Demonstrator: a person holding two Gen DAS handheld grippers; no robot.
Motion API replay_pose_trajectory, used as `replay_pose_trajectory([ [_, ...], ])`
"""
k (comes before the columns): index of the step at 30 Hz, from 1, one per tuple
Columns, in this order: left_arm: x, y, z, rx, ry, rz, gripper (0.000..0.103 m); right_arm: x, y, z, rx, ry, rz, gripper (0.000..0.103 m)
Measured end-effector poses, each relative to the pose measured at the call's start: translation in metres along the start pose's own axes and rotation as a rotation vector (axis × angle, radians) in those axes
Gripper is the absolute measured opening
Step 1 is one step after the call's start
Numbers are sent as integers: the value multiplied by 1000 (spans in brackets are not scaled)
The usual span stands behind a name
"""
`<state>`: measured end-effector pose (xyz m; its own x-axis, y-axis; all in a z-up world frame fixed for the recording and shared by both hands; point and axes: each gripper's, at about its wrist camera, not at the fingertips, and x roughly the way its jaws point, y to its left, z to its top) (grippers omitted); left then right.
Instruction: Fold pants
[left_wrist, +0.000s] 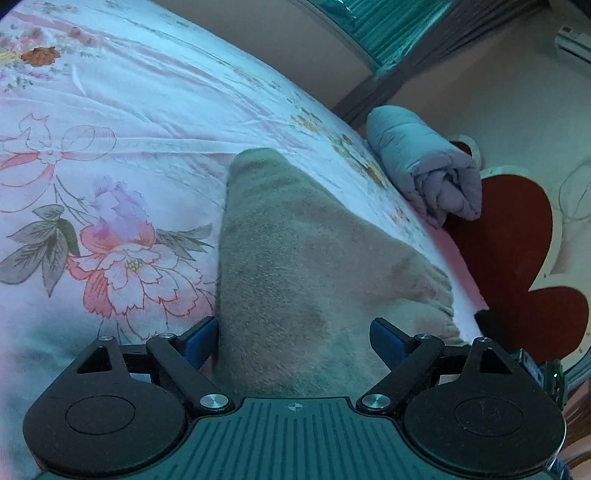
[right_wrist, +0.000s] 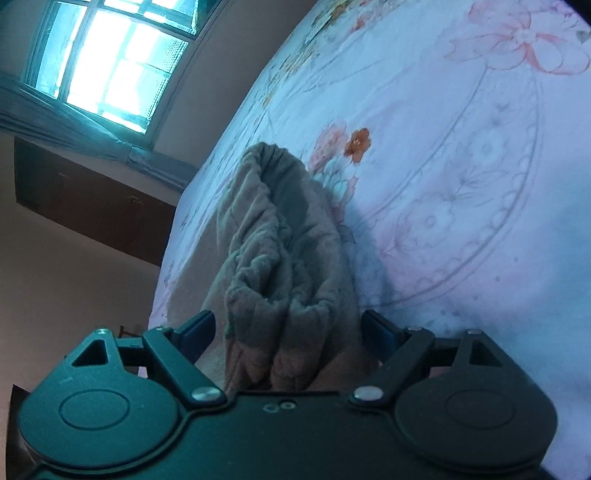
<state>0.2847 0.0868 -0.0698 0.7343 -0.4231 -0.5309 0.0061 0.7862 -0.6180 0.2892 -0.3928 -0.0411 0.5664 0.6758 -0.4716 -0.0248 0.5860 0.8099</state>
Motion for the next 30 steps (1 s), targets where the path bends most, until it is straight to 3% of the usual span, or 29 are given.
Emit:
replay_pose_trajectory([
  [14, 10, -1, 3, 57, 1, 9, 88, 9, 3, 0, -16, 16, 3, 86],
  [22, 16, 0, 5, 60, 9, -2, 88, 15, 6, 2, -31, 32, 15, 94],
  [30, 29, 0, 16, 18, 66, -32, 93, 27, 12, 6, -35, 44, 55, 96],
])
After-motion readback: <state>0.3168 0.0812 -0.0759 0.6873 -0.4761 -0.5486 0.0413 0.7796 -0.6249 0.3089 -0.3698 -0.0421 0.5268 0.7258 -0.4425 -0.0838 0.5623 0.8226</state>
